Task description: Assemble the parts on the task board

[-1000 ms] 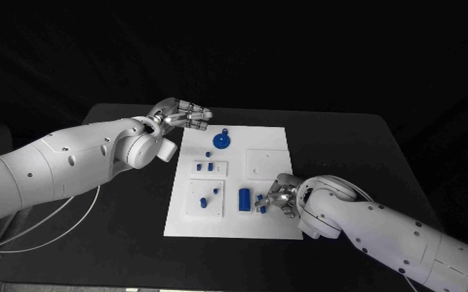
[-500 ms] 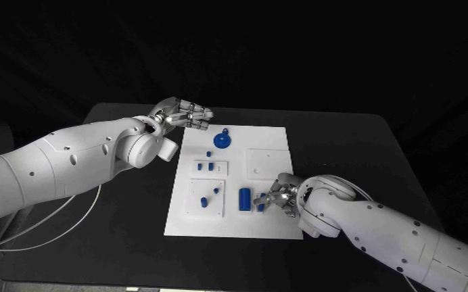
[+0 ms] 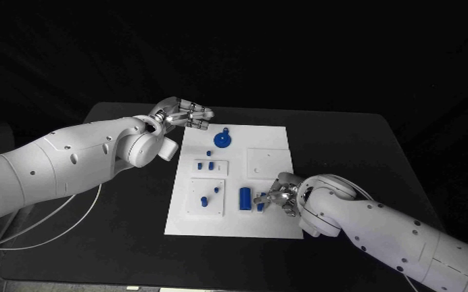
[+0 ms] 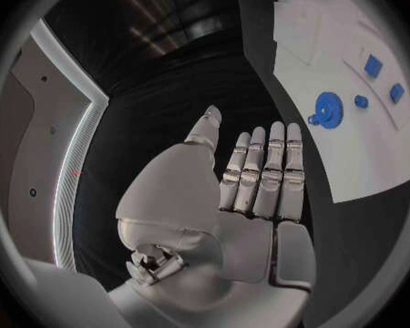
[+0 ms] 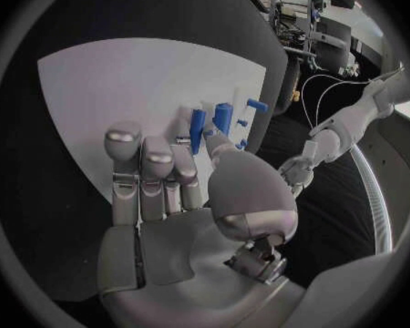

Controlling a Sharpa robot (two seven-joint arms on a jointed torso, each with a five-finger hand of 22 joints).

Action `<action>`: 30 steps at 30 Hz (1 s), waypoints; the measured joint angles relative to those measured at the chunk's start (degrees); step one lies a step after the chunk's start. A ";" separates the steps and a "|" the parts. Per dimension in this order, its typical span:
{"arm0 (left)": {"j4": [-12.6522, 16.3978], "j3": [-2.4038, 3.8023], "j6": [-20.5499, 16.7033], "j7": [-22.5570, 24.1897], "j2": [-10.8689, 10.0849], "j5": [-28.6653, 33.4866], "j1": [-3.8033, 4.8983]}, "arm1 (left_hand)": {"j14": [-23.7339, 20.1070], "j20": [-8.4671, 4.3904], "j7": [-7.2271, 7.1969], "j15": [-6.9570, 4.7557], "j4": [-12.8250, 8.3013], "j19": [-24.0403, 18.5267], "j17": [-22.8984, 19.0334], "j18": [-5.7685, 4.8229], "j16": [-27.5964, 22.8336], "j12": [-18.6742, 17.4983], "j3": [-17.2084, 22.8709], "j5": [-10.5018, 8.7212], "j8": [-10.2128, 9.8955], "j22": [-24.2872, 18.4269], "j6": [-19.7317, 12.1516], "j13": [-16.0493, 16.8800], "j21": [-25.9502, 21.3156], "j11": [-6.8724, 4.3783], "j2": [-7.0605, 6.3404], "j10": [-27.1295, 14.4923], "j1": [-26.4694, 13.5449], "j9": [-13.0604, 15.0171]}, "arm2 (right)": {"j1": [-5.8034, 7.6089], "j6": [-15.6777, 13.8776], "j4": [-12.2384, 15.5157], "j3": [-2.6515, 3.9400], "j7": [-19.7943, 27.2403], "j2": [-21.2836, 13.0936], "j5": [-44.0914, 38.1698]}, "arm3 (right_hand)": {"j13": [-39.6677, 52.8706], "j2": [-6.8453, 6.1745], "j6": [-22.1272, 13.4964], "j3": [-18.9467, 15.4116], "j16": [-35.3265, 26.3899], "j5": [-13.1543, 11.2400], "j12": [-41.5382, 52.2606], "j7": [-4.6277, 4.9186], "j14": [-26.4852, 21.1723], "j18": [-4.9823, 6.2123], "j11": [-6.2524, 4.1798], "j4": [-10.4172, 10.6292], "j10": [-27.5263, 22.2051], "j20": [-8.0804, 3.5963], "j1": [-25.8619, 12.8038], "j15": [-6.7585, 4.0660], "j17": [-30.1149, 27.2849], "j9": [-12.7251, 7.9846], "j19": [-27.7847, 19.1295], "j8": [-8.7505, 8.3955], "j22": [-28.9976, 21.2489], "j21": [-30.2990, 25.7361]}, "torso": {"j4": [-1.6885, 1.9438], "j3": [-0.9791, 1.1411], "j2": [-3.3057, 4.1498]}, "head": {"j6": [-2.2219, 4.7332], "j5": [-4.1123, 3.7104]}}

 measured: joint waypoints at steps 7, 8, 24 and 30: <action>-0.04 -0.01 0.03 -0.04 0.00 -0.01 -0.01 | 0.00 0.00 0.00 0.00 0.00 0.00 0.00 0.00 0.00 0.00 0.00 0.00 0.00 0.00 0.00 0.00 0.00 0.00 0.00 0.00 0.00 0.00 | -0.01 -0.02 0.09 -0.05 0.30 -0.11 -0.02 | -0.10 0.17 0.00 3.35 -0.20 0.41 0.00 0.00 0.00 -0.01 0.01 -2.72 0.00 0.00 -0.60 0.00 -0.01 -0.31 0.00 0.00 0.00 0.00 | -0.01 0.01 -0.01 | -0.05 0.04; -0.04 -0.02 0.04 -0.04 0.00 -0.01 -0.01 | 0.00 0.00 0.00 0.00 0.00 0.00 0.00 0.00 0.00 0.00 0.00 0.00 0.00 0.00 0.00 0.00 0.00 0.00 0.00 0.00 0.00 0.00 | -0.02 -0.04 0.11 -0.06 0.36 -0.14 -0.04 | -0.10 -0.10 0.00 3.35 -0.20 0.41 0.00 0.00 0.00 0.00 0.01 -2.72 0.00 0.00 -0.87 0.00 0.02 -0.31 0.00 0.00 0.00 0.00 | -0.01 0.01 -0.01 | -0.06 0.04; -0.13 -0.03 0.13 -0.15 -0.02 -0.03 -0.06 | 0.00 0.00 0.00 0.00 0.00 0.00 0.00 0.00 0.00 0.00 0.00 0.00 0.00 0.00 0.00 0.00 0.00 0.00 0.00 0.00 0.00 0.00 | -0.22 -1.16 0.91 -0.20 2.76 -0.62 -4.21 | -0.36 -7.04 -0.86 -3.95 -0.45 -3.87 -0.21 0.81 -0.01 -0.01 0.42 11.52 -0.41 0.00 -1.17 0.01 0.35 0.67 0.00 -0.06 0.00 -0.22 | 0.00 0.02 -0.01 | -0.18 0.17; -0.17 -0.04 0.16 -0.19 -0.01 -0.04 -0.09 | 0.00 0.00 0.00 0.00 0.00 0.00 0.00 0.00 0.00 0.00 0.00 0.00 0.00 0.00 0.00 0.00 0.00 0.00 0.19 0.00 -0.19 0.00 | -0.25 -1.51 1.05 -0.22 3.37 -0.67 -5.78 | -0.43 -7.22 -0.86 -3.97 -0.45 -4.26 -0.21 0.81 -0.01 0.00 0.42 12.13 -0.40 0.00 -0.89 0.01 0.37 0.71 0.00 -0.06 -0.03 -0.45 | 0.00 0.01 -0.01 | -0.20 0.18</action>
